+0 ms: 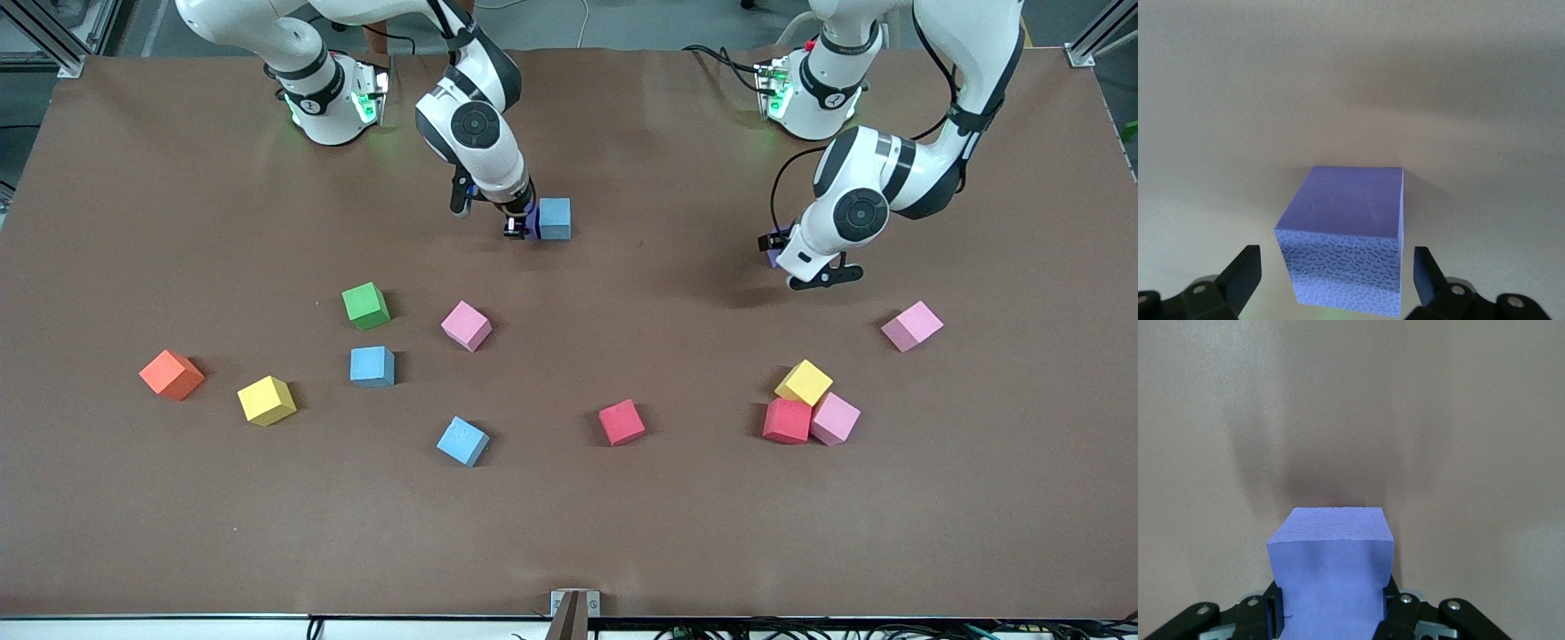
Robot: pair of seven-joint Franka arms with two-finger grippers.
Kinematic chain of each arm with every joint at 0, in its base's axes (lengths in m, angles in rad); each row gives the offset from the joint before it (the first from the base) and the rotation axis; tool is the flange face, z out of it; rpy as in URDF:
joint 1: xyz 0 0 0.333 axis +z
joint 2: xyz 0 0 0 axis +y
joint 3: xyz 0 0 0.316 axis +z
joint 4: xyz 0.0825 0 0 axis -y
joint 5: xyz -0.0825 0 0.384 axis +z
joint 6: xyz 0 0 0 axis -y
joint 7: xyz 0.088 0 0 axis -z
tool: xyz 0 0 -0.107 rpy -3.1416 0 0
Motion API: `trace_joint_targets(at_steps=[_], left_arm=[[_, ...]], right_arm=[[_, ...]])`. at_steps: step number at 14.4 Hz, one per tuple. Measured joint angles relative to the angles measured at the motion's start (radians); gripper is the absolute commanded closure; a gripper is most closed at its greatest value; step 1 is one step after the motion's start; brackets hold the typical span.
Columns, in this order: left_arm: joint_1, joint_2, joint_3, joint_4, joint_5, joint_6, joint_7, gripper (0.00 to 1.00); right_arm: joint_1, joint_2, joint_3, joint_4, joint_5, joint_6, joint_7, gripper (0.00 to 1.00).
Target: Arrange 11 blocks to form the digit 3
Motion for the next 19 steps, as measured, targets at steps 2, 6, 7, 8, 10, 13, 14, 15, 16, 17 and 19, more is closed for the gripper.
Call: trace_joint_targets(at_steps=[2, 6, 7, 8, 10, 13, 14, 15, 16, 17, 19], left_arm=[[0.007, 0.0, 0.001, -0.012, 0.0, 0.023, -0.005, 0.52], [0.028, 0.0, 0.002, -0.005, 0.0, 0.048, -0.081, 0.84], [0.031, 0.0, 0.003, 0.006, 0.0, 0.052, -0.128, 0.87], [0.032, 0.0, 0.003, 0.023, 0.0, 0.052, -0.19, 0.87], [0.027, 0.001, 0.0, 0.073, -0.005, 0.037, -0.359, 0.87], [-0.023, 0.009, -0.028, 0.177, -0.096, -0.056, -0.616, 0.87], [-0.052, 0.015, -0.041, 0.205, -0.141, -0.071, -0.705, 0.87], [-0.09, 0.024, -0.051, 0.234, -0.189, -0.075, -0.808, 0.87], [-0.131, 0.037, -0.056, 0.264, -0.228, -0.075, -0.909, 0.87], [-0.173, 0.055, -0.057, 0.299, -0.255, -0.075, -1.014, 0.88], [-0.248, 0.108, -0.059, 0.387, -0.276, -0.074, -1.229, 0.88]], right_arm=[[0.003, 0.002, 0.0, 0.004, -0.001, 0.009, -0.001, 0.0], [0.028, 0.016, -0.005, 0.016, -0.001, 0.023, -0.001, 0.0], [0.028, 0.018, -0.008, 0.019, -0.001, 0.023, -0.001, 0.0], [0.028, 0.019, -0.011, 0.02, -0.001, 0.022, -0.001, 0.0], [0.028, 0.021, -0.018, 0.022, -0.001, 0.021, -0.001, 0.0], [0.028, 0.023, -0.022, 0.024, -0.001, 0.003, -0.001, 0.0], [0.028, 0.023, -0.023, 0.026, -0.001, -0.006, -0.001, 0.0], [0.028, 0.021, -0.025, 0.031, -0.001, -0.022, -0.001, 0.0], [0.028, 0.017, -0.026, 0.036, -0.001, -0.044, -0.001, 0.0], [0.028, 0.009, -0.027, 0.043, -0.001, -0.071, -0.001, 0.0], [0.027, -0.019, -0.028, 0.063, -0.001, -0.154, -0.001, 0.0]])
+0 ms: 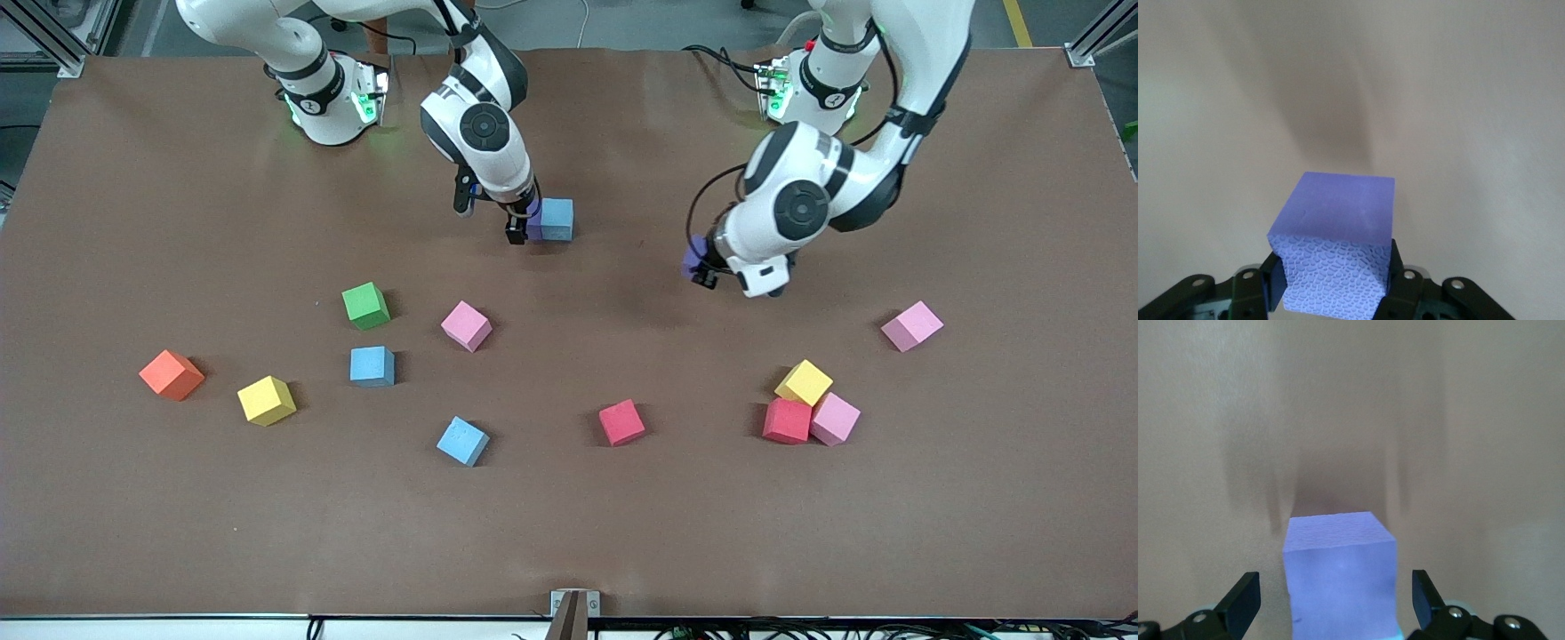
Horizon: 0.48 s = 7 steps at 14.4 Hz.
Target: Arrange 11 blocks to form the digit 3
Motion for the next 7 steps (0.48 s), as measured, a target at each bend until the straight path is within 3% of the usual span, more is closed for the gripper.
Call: trace_joint_targets(at_steps=[3, 5, 7], left_arm=[[-0.095, 0.091, -0.001, 0.123, -0.002, 0.028, -0.248, 0.88], [-0.151, 0.14, -0.001, 0.156, -0.002, 0.093, -0.355, 0.89], [-0.205, 0.181, -0.001, 0.159, -0.002, 0.161, -0.445, 0.89]], right_arm=[[-0.02, -0.044, -0.005, 0.057, 0.0, -0.121, 0.001, 0.0], [-0.047, -0.059, -0.011, 0.101, -0.003, -0.154, 0.001, 0.0], [-0.067, -0.06, -0.037, 0.136, -0.072, -0.154, 0.0, 0.0]])
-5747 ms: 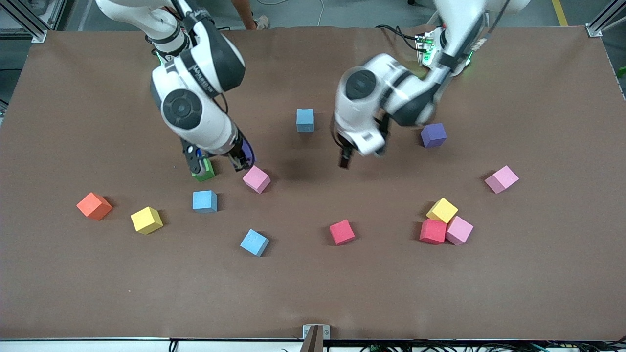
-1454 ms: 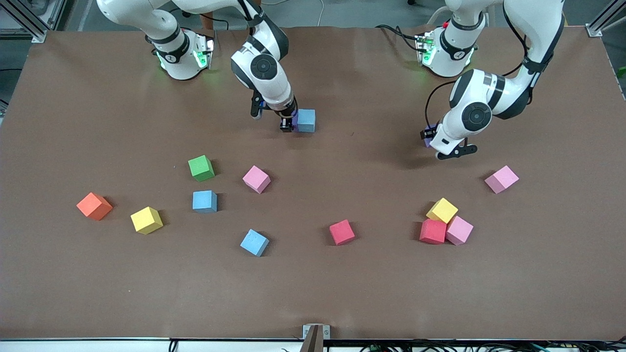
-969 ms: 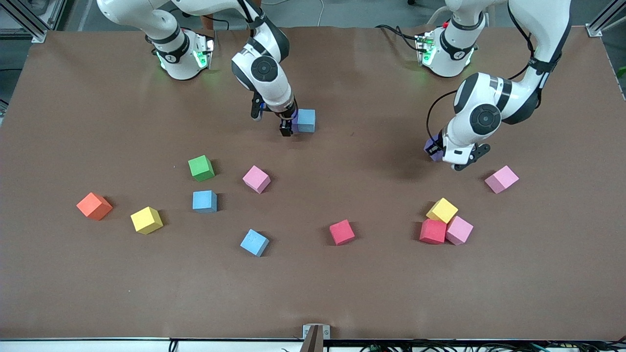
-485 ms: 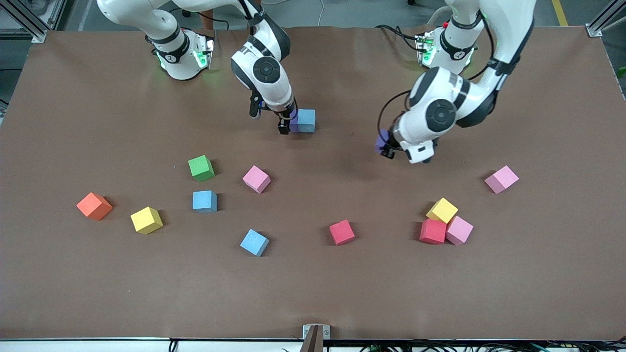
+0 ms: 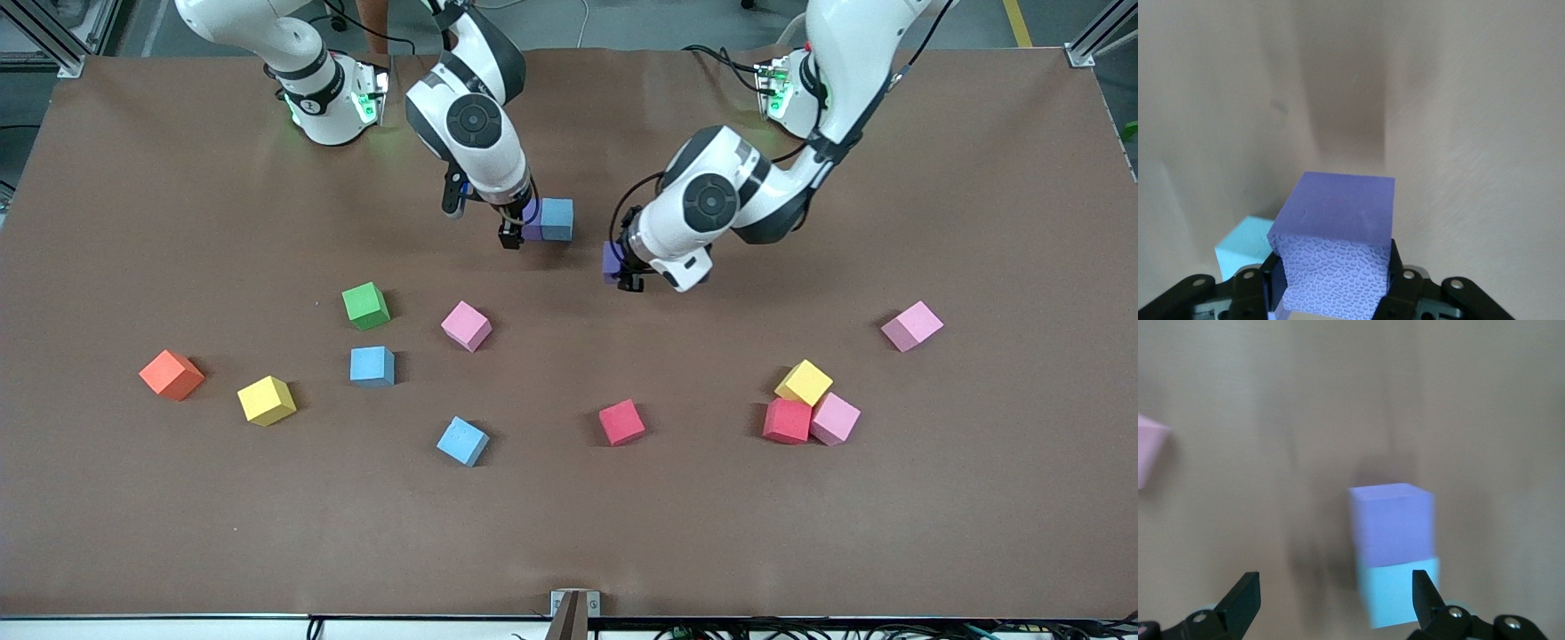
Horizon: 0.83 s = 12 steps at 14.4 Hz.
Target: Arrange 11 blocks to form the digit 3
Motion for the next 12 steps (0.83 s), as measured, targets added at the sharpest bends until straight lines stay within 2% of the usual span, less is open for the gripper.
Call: trace_joint_targets(at_steps=[3, 5, 7, 12], left_arm=[[-0.066, 0.048, 0.0, -0.001, 0.0, 0.058, -0.109, 0.9], [-0.094, 0.056, 0.0, -0.015, 0.0, 0.071, -0.151, 0.91], [-0.102, 0.052, -0.001, -0.045, 0.0, 0.089, -0.166, 0.91], [-0.099, 0.013, -0.021, -0.147, 0.0, 0.164, -0.165, 0.92]], right_arm=[[-0.063, 0.003, -0.033, 0.052, -0.219, 0.003, -0.002, 0.0], [-0.106, 0.017, -0.036, 0.091, -0.32, 0.013, -0.003, 0.0], [-0.122, 0.044, -0.036, 0.113, -0.353, 0.057, -0.005, 0.0], [-0.127, 0.085, -0.034, 0.139, -0.361, 0.151, -0.014, 0.0]])
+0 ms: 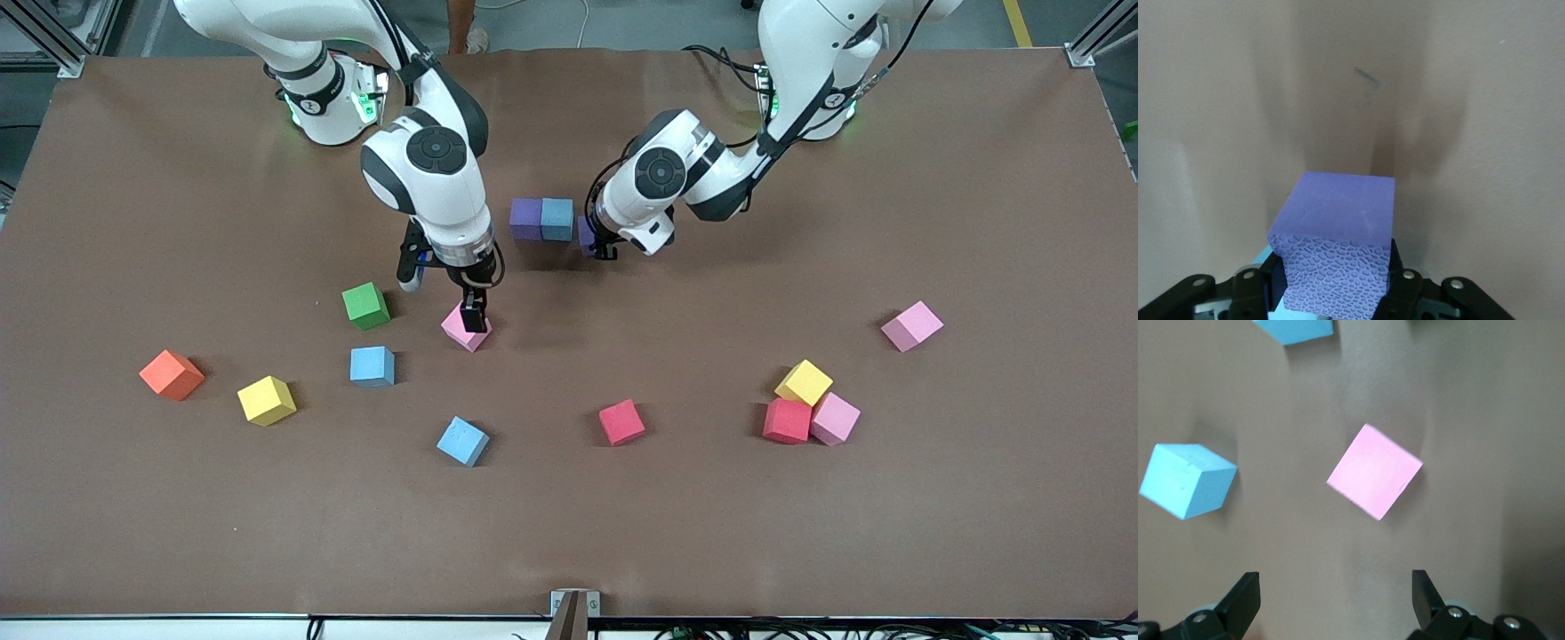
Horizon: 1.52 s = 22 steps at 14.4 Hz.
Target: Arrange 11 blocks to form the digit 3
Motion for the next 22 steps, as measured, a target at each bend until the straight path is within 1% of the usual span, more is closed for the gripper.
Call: trace_joint_targets(at_steps=[4, 6, 8, 11, 15, 17, 22], left_arm=[[-0.002, -0.015, -0.076, -0.049, 0.0, 0.069, 0.019, 0.92], [-0.006, -0.03, -0.093, -0.091, 0.0, 0.096, 0.041, 0.92], [-0.004, -0.043, -0.092, -0.123, 0.0, 0.112, 0.063, 0.92], [-0.002, -0.047, -0.092, -0.144, 0.0, 0.142, 0.067, 0.92], [-0.029, -0.047, -0.092, -0.159, 0.0, 0.213, 0.032, 0.92], [-0.041, -0.047, -0.092, -0.168, 0.0, 0.227, 0.023, 0.92], [-0.041, -0.046, -0.092, -0.202, 0.0, 0.266, -0.002, 0.92]], right_arm=[[-0.001, 0.001, 0.031, 0.015, -0.001, 0.01, -0.102, 0.0], [-0.001, 0.005, 0.051, 0.016, -0.001, 0.01, -0.196, 0.0], [-0.001, 0.009, 0.069, 0.016, -0.001, 0.01, -0.281, 0.0], [-0.015, 0.011, 0.07, 0.017, -0.002, -0.014, -0.47, 0.0], [-0.091, 0.035, 0.069, 0.028, -0.002, -0.06, -0.699, 0.0], [-0.114, 0.061, 0.069, 0.033, -0.002, -0.063, -0.774, 0.0], [-0.129, 0.111, 0.07, 0.07, -0.002, -0.077, -0.902, 0.0]])
